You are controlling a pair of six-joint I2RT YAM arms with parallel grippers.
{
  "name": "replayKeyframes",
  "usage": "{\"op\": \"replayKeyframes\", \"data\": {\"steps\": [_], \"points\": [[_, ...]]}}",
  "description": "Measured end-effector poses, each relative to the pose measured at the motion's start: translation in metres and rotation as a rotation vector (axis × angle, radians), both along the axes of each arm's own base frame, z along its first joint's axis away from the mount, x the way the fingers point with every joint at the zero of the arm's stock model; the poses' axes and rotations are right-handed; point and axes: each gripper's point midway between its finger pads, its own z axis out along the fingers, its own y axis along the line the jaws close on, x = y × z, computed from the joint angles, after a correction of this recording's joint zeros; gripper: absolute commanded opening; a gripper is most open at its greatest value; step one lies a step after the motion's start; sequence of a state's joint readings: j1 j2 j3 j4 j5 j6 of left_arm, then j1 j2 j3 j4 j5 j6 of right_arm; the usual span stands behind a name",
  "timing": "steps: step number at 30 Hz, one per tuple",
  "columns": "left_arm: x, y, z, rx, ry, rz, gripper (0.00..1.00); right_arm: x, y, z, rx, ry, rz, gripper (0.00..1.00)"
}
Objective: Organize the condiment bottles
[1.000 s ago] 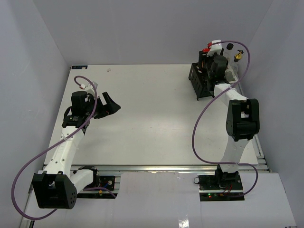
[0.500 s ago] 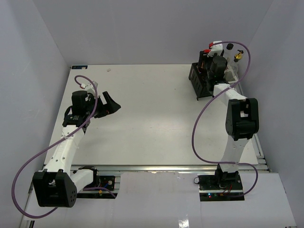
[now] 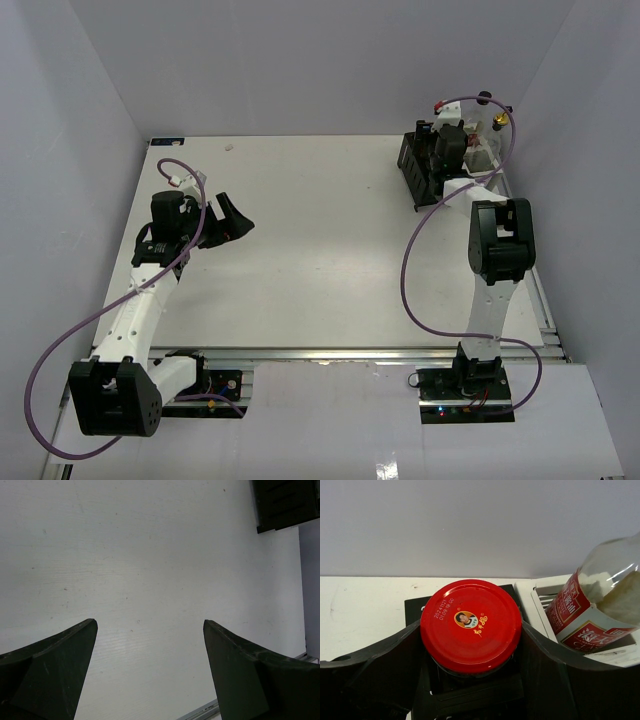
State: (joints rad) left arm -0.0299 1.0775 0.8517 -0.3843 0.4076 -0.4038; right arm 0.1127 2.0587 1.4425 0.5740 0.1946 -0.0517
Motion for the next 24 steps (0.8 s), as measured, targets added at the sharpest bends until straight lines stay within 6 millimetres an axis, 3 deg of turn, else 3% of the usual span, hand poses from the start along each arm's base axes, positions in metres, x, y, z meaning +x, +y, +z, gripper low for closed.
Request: {"op": "replayKeyframes", "data": {"steps": [8,24], "points": [[0.000,0.000,-0.001,0.000,0.005,-0.001,0.98,0.003,-0.002,-0.013,0.016,0.036,-0.022,0.64],[-0.001,0.000,-0.002,0.000,0.010,0.000,0.98,0.003,-0.004,-0.014,0.022,0.061,-0.038,0.70]]}}
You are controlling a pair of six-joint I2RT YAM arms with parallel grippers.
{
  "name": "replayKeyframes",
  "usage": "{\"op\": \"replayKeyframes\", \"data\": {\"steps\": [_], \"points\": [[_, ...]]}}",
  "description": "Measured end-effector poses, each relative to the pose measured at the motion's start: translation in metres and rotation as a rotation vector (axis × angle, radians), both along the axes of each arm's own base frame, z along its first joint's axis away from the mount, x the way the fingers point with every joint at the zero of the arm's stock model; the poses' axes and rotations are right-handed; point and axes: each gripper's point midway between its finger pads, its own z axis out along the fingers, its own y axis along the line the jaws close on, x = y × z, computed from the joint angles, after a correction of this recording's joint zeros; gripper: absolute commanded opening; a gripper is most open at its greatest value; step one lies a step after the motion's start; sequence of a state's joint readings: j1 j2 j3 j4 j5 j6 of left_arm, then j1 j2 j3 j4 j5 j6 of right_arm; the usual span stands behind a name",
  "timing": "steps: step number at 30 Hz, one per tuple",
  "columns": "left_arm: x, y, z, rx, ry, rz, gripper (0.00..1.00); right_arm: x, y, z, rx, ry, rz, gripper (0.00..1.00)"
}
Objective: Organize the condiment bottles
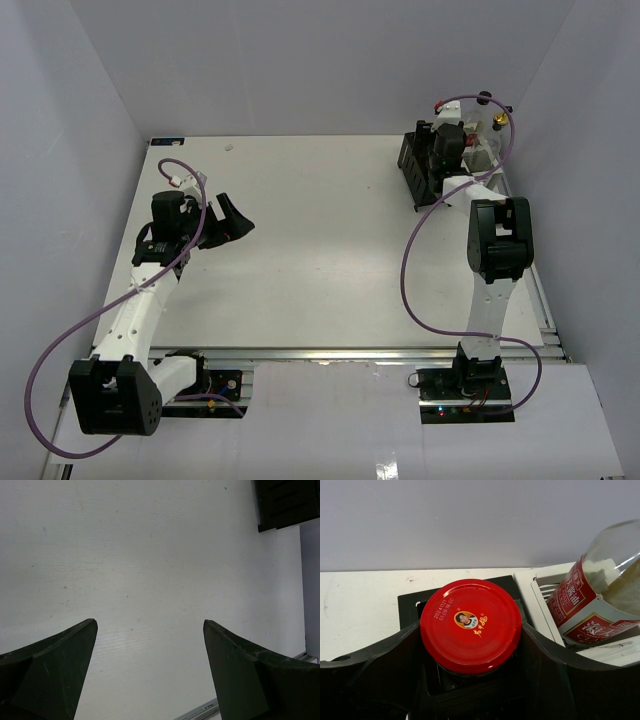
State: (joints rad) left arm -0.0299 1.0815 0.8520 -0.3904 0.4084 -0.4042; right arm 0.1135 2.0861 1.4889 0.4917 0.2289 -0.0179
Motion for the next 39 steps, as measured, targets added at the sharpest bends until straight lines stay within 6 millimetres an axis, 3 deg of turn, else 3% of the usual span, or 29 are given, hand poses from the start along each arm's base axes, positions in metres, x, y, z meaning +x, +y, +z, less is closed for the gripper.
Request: {"op": "replayKeyframes", "data": {"steps": [15,22,29,33,36,39], "points": [[-0.002,0.000,0.003,0.000,-0.008,0.000,0.98,0.003,-0.003,0.007,-0.001,0.020,-0.022,0.77],[-0.001,0.000,0.003,0.000,-0.008,0.000,0.98,0.012,-0.007,0.040,-0.004,-0.072,-0.039,0.81],[-0.002,0.000,0.002,0.001,-0.004,0.000,0.98,0.015,-0.005,0.050,-0.001,-0.088,-0.029,0.88],[0.001,0.001,0.013,0.002,-0.020,0.003,0.98,0.018,-0.001,0.062,0.005,-0.080,-0.008,0.97],[0.006,0.001,0.025,0.006,-0.050,0.000,0.98,0.014,0.011,0.075,0.032,-0.057,0.031,0.90],[0.011,0.001,0.032,0.013,-0.087,-0.002,0.98,0.004,0.034,0.099,0.097,-0.025,0.115,0.90]]}}
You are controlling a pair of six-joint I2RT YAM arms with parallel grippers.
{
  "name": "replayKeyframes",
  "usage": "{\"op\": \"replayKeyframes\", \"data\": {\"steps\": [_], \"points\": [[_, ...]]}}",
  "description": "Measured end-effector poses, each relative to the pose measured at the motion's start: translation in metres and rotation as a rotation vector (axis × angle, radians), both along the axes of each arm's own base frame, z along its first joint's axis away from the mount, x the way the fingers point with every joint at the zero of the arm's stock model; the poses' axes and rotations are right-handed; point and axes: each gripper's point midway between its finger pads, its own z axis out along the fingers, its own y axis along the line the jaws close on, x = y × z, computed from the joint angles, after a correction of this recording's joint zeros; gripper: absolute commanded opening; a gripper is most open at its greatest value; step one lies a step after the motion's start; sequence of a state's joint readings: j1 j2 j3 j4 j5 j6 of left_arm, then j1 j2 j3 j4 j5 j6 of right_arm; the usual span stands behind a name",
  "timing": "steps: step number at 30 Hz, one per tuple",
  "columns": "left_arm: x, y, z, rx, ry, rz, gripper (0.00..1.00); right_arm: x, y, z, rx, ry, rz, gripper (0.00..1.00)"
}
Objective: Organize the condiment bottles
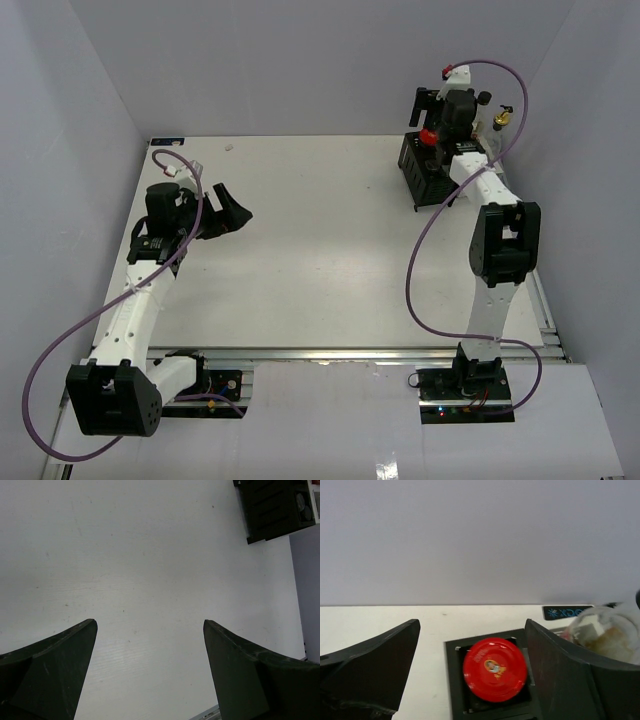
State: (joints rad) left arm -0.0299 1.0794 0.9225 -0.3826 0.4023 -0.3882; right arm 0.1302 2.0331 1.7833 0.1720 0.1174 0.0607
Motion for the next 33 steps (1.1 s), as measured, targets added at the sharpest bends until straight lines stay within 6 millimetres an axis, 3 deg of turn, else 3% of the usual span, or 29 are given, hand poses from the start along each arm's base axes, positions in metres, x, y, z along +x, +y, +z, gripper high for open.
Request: {"op": "replayKeyframes", "data": {"steps": [4,8,12,14,18,22,26,33], "points": [[0.003,-0.002,0.002,-0.011,-0.020,-0.009,0.98,-0.033,0.043,0.029,0.069,0.054,0.123,0.90],[0.004,-0.010,-0.001,-0.018,-0.013,-0.025,0.98,-0.092,0.109,0.032,0.116,0.140,0.248,0.90],[-0.009,-0.034,0.008,0.006,-0.060,-0.074,0.98,-0.171,0.176,-0.008,0.119,0.289,0.376,0.90],[-0.020,-0.050,0.013,0.009,-0.085,-0.115,0.98,-0.208,0.190,-0.035,0.129,0.384,0.417,0.90],[-0.035,-0.071,0.007,0.007,-0.090,-0.171,0.98,-0.254,0.173,-0.080,0.172,0.522,0.405,0.90],[-0.054,-0.076,-0.035,0.001,-0.012,-0.181,0.98,-0.308,0.148,-0.102,0.204,0.579,0.400,0.90],[-0.071,-0.073,-0.057,-0.009,0.038,-0.175,0.98,-0.335,0.141,-0.094,0.215,0.561,0.420,0.90],[-0.088,-0.070,-0.039,-0.055,-0.054,-0.180,0.98,-0.350,0.120,-0.080,0.217,0.473,0.379,0.90]]}}
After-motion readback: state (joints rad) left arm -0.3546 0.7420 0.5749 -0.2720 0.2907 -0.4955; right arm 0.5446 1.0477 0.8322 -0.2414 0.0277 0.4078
